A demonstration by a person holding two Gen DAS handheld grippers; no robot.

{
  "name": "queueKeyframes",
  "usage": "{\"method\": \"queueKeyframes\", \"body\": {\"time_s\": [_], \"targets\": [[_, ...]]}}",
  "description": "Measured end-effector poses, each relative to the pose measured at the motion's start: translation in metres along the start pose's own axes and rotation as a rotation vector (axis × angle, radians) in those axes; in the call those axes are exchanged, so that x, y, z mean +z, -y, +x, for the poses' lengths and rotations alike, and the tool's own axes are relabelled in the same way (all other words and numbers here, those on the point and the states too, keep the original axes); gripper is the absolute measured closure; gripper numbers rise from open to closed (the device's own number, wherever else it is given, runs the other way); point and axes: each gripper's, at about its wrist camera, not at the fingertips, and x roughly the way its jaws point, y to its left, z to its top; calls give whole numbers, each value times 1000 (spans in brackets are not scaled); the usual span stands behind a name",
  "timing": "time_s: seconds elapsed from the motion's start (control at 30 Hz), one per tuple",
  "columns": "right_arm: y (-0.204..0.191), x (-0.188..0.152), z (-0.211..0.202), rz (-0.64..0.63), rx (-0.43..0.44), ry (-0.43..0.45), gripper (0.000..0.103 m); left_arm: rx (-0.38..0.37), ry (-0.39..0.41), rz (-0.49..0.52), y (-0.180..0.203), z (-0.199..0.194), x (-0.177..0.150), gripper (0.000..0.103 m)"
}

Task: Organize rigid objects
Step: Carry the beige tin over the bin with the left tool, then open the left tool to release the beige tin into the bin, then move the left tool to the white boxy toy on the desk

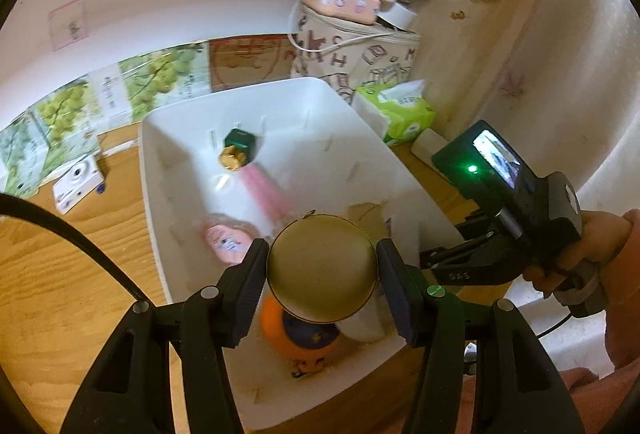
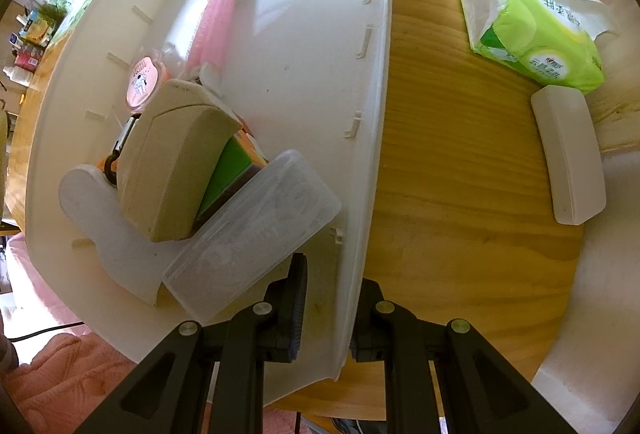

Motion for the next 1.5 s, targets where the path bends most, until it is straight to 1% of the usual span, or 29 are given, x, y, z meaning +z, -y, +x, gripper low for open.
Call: {"method": "queueKeyframes", "body": {"time_s": [0.27, 0.3, 0.33, 0.4, 0.63, 0.9, 1.0, 1.23, 1.27, 1.4, 1.5], "targets": [[-3, 5, 7, 10, -11, -17, 86, -28, -44, 30, 7, 15, 5, 43], [-3, 6, 8, 13, -12, -19, 86, -32, -48, 34, 7, 15, 5, 40], [-3, 6, 9, 17, -13, -20, 86, -35, -49, 36, 6, 14, 5, 31], [-2, 7, 11, 26, -13, -25, 87, -32, -40, 34, 3, 12, 5, 22], [1, 14, 16, 66, -26, -36, 88, -26, -40, 19, -19, 5, 7, 20], [6, 20, 22, 120, -41, -49, 90, 2, -55, 16, -65, -7, 4, 20], [9, 23, 24, 142, -52, -54, 93, 18, -61, 29, -83, -12, 4, 20], [17, 31, 25, 180, -50, -53, 95, 63, -88, 69, -133, -20, 10, 20], [15, 27, 25, 181, -54, -52, 95, 69, -92, 73, -140, -20, 12, 20], [12, 27, 26, 191, -66, -49, 95, 83, -114, 77, -172, -18, 18, 20], [10, 27, 25, 193, -77, -43, 95, 82, -150, 71, -199, -10, 22, 20]]}}
